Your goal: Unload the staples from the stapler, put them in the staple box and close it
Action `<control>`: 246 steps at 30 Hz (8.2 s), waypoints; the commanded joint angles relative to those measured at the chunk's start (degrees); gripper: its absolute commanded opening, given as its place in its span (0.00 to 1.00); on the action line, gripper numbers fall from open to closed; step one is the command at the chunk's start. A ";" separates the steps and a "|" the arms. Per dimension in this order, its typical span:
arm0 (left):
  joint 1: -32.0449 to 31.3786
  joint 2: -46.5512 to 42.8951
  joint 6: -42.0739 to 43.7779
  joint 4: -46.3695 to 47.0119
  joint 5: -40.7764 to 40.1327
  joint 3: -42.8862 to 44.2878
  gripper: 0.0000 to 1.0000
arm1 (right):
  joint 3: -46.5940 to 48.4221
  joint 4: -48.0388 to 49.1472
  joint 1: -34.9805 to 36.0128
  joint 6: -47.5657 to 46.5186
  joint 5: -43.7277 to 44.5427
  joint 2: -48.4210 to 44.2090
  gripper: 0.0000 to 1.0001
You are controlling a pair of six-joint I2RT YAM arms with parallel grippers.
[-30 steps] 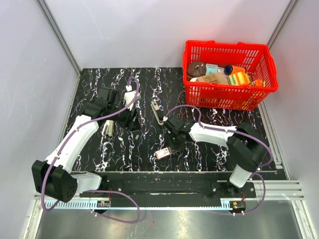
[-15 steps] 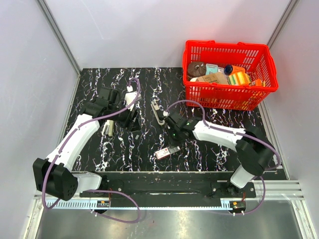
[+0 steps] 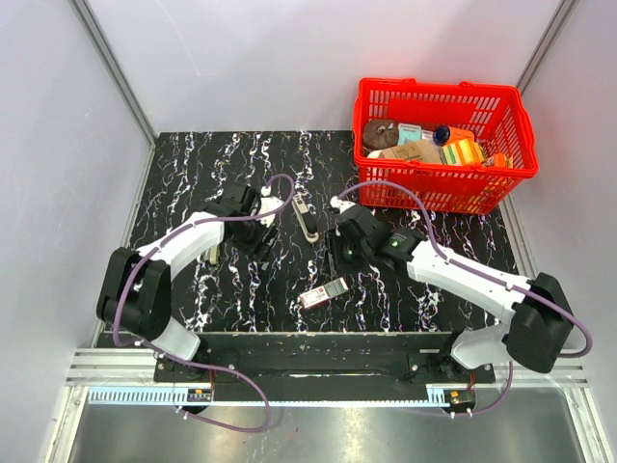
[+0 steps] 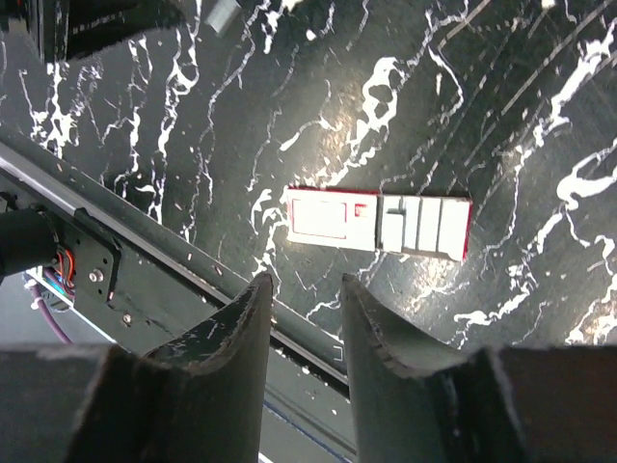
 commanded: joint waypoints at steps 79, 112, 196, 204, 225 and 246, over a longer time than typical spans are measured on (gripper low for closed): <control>-6.73 10.38 -8.24 4.30 -9.68 -2.76 0.24 | -4.28 1.02 -2.54 -0.51 1.73 -0.93 0.11; -4.71 -9.21 -49.24 35.27 55.09 13.87 0.20 | 0.55 16.22 -2.71 5.29 -1.35 -23.16 0.43; 7.59 -12.20 -7.63 -1.32 32.43 11.22 0.99 | -4.28 -8.99 -2.54 -1.12 -1.35 -3.40 0.04; 7.59 -10.54 -5.61 -4.22 31.37 9.72 0.99 | -3.75 -8.47 -2.36 -3.76 -1.53 3.28 0.03; 6.10 -10.36 -5.61 -4.23 29.44 8.14 0.99 | -0.24 -6.71 -1.05 -7.19 -1.61 15.15 0.03; 5.66 -10.54 -6.75 -3.87 28.91 8.23 0.98 | 2.40 -6.71 -0.96 -7.63 -1.53 18.40 0.05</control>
